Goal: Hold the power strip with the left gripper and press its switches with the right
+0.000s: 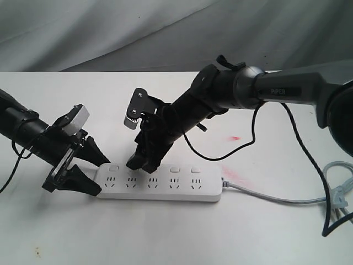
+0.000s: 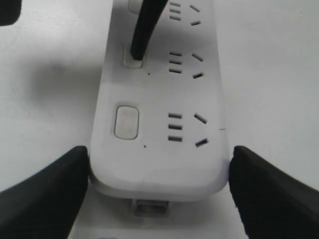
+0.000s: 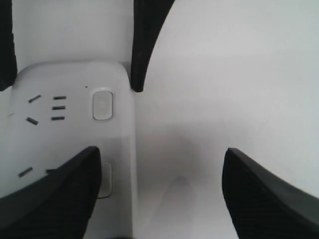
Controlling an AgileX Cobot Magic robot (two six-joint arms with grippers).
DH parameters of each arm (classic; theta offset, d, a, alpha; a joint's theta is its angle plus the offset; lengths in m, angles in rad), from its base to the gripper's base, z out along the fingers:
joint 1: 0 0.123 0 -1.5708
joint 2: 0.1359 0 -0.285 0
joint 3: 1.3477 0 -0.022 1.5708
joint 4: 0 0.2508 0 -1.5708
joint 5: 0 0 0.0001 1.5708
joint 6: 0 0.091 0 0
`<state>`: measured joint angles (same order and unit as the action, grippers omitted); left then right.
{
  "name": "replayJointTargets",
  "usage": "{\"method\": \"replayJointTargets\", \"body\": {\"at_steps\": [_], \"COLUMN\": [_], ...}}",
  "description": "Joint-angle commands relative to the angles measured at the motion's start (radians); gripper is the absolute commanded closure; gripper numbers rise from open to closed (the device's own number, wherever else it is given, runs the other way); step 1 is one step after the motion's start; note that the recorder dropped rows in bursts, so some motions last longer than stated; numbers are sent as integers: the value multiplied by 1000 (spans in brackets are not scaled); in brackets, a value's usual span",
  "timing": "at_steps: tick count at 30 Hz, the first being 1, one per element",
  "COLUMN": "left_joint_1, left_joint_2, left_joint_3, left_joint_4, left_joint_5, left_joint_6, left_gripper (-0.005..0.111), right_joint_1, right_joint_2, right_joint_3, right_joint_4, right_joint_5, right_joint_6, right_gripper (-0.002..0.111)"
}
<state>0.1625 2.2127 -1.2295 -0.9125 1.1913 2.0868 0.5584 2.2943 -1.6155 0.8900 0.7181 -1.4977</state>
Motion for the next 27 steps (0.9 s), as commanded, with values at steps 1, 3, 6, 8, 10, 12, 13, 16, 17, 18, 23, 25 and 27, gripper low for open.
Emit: {"method": "replayJointTargets", "body": {"at_steps": [1, 3, 6, 8, 10, 12, 13, 16, 17, 18, 23, 25, 27], "left_joint_1": [-3, -3, -3, -3, -3, -3, -3, -3, -3, -3, -3, -3, -3], "left_joint_2": [-3, -3, -3, -3, -3, -3, -3, -3, -3, -3, -3, -3, -3], "left_joint_3": [-8, -8, -8, -8, -8, -8, -8, -8, -8, -8, -8, -8, -8], "left_joint_4": [-4, -4, -4, -4, -4, -4, -4, -4, -4, -4, -4, -4, -4], "left_joint_5": [-12, -12, -12, -12, -12, -12, -12, -12, -12, -12, -12, -12, -12], "left_joint_6": [7, 7, 7, 7, 7, 7, 7, 7, 7, 7, 7, 7, 7], "left_gripper": [63, 63, 63, 63, 63, 63, 63, 63, 63, 63, 63, 63, 63], "right_joint_1": [2, 2, 2, 2, 2, 2, 2, 2, 2, 2, 2, 2, 2], "right_joint_2": [8, 8, 8, 13, 27, 37, 42, 49, 49, 49, 49, 49, 49], "right_joint_3": [3, 3, 3, 3, 3, 3, 3, 3, 3, 3, 3, 3, 3], "right_joint_4": [-2, -2, -30, -48, -78, -85, -86, -86, -87, -89, -127, -129, -129], "right_joint_5": [0, 0, 0, 0, 0, 0, 0, 0, -2, -2, 0, 0, -4], "right_joint_6": [2, 2, 15, 25, 39, 45, 49, 51, 51, 51, 71, 71, 71], "right_gripper": [44, 44, 44, 44, 44, 44, 44, 44, 44, 44, 44, 44, 44]}}
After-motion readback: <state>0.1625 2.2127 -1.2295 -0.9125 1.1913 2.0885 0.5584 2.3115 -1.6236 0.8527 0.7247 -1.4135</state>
